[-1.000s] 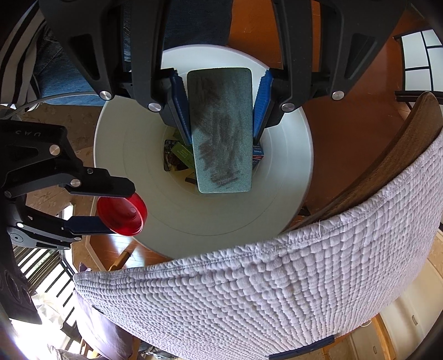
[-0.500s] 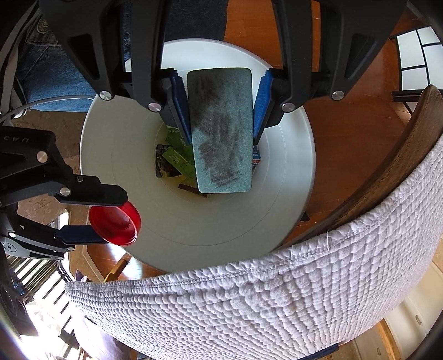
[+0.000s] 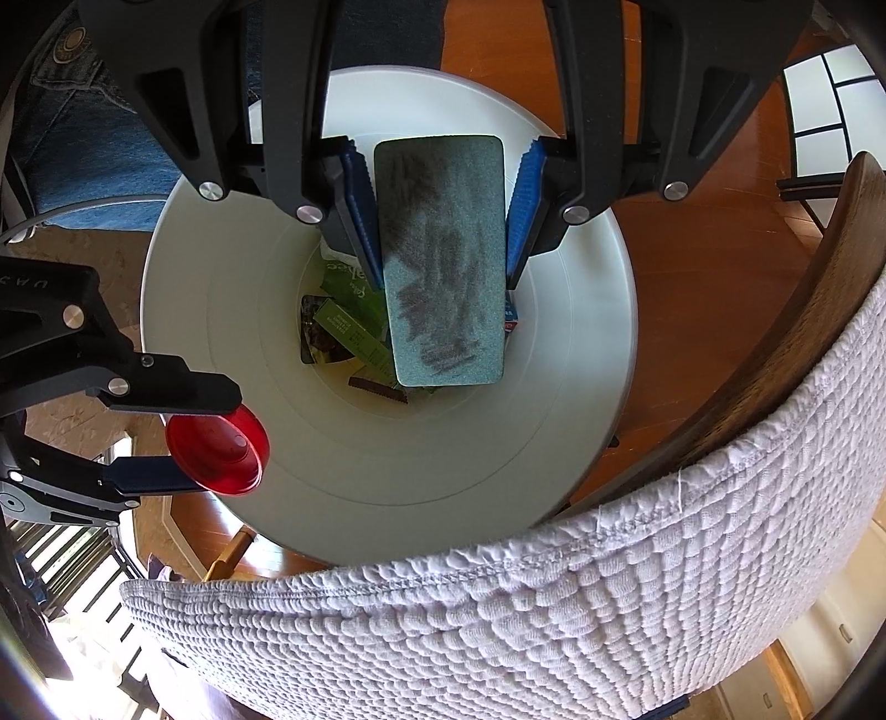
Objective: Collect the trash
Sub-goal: 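Open both tools to drop the cap and case into the bin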
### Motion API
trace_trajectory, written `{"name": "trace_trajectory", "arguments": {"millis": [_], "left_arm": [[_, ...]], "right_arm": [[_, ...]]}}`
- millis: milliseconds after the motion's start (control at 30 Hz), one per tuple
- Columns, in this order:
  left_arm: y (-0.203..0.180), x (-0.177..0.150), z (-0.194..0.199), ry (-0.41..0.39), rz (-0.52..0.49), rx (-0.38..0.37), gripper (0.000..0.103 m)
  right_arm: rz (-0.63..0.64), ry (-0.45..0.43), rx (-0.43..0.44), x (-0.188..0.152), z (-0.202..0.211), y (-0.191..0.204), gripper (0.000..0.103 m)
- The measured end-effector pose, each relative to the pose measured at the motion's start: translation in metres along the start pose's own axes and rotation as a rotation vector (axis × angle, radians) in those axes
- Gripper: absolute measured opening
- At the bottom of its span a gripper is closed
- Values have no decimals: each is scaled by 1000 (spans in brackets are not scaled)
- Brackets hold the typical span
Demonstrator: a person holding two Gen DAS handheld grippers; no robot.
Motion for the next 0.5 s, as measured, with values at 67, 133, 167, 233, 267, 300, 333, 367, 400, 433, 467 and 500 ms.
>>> {"name": "trace_trajectory", "arguments": {"millis": [67,133,167,233,267,300,333,367,400,433,467,500], "left_arm": [[-1,0,-3,1,-3,4,44],[-4,0,-6,3,-4,5,44],[-4,2,-7,4,-5,6,44],[0,2,-9,5,-6,5,44],[0,2,-9,5,-6,6,44],[-1,3,-10,6,-7,6,44],[-2,4,-11,7,-8,6,44],[-3,8,-12,9,-9,7,44],[-4,9,-12,10,-10,8,44],[-5,10,-12,11,-11,9,44],[-7,12,-13,11,-12,10,44],[-7,12,-12,2,-15,17,44]], "right_arm": [[0,0,0,0,-1,0,47],[0,1,1,-1,-2,1,47],[1,1,1,-2,-3,1,47],[3,3,2,-2,-4,1,47],[3,3,2,-2,-5,1,47],[4,4,3,-2,-6,1,47],[4,5,3,-2,-6,0,47],[5,6,4,-2,-5,0,47],[6,7,3,-2,-5,-1,47],[6,8,3,-1,-5,-1,47],[6,9,5,-2,-5,-2,47],[8,7,9,-2,-4,-2,47]]}}
Point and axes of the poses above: each gripper's, at about its wrist camera, not at the fingertips, and z roughly against the way its jaws point, y to its left, x to its top, the point moved 4 cm from there along -z, roughly the way its jaws point, and after that the axes turned 7 degrees about y, right-handed, at the moved point
